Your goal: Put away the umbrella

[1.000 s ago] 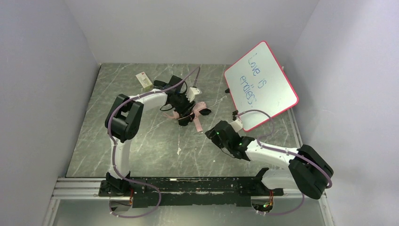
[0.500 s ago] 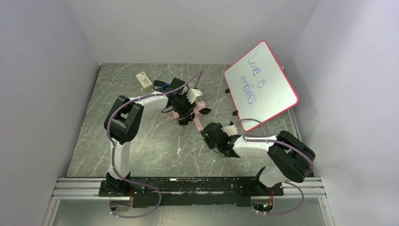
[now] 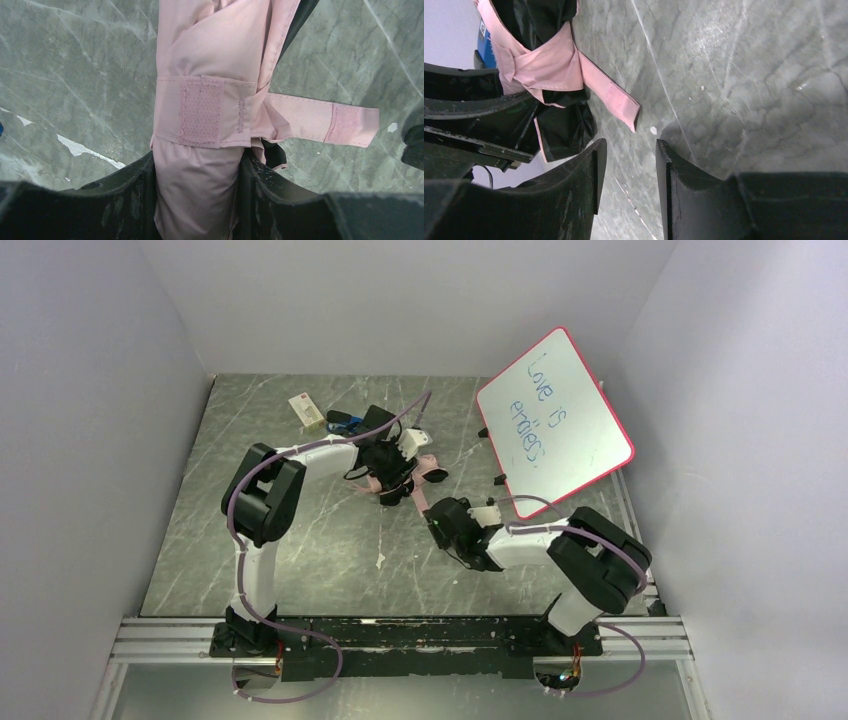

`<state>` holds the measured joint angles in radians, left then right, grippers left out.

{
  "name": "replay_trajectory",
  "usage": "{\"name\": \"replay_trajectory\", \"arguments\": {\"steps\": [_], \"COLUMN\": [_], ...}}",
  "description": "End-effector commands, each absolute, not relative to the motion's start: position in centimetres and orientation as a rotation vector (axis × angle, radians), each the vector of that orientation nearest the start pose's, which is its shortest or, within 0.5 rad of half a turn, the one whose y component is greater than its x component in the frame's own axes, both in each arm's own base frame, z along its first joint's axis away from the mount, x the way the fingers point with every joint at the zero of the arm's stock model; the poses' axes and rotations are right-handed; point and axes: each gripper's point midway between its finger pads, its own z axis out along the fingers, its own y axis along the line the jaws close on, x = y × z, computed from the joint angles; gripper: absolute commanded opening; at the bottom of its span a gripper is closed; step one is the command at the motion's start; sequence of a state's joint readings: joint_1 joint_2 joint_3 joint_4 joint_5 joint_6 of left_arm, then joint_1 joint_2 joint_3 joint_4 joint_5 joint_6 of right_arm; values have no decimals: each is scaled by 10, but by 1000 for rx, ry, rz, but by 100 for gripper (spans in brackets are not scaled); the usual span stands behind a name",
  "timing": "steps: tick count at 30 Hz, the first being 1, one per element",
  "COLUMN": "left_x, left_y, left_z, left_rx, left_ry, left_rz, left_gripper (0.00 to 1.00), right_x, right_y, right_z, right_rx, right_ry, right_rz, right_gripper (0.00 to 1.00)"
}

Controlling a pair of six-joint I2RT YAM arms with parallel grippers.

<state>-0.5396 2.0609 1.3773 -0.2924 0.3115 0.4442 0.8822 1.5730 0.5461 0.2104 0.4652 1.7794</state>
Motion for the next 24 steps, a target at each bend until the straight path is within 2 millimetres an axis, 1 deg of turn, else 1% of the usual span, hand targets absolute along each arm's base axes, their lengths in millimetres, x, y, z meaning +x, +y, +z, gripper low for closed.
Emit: {"name": "replay_trajectory", "arguments": {"steps": [1, 11, 24], "left_x": [372, 372, 371], "left_y": [-214, -214, -215], "left_z": [-54, -51, -53], "left_rx": [1374, 1381, 1389], "left_ry": [2422, 2412, 2419], "left_rz": [-157, -146, -150], "left_gripper": [5, 5, 5], "right_x": [273, 280, 290], "right_y": [242, 241, 247], "right_z": [-1, -11, -14], "right_rx": [1281, 1278, 1237], "right_ry": [2071, 2086, 2064], "right_rz": [665, 649, 720], "right_gripper": [45, 44, 42]}}
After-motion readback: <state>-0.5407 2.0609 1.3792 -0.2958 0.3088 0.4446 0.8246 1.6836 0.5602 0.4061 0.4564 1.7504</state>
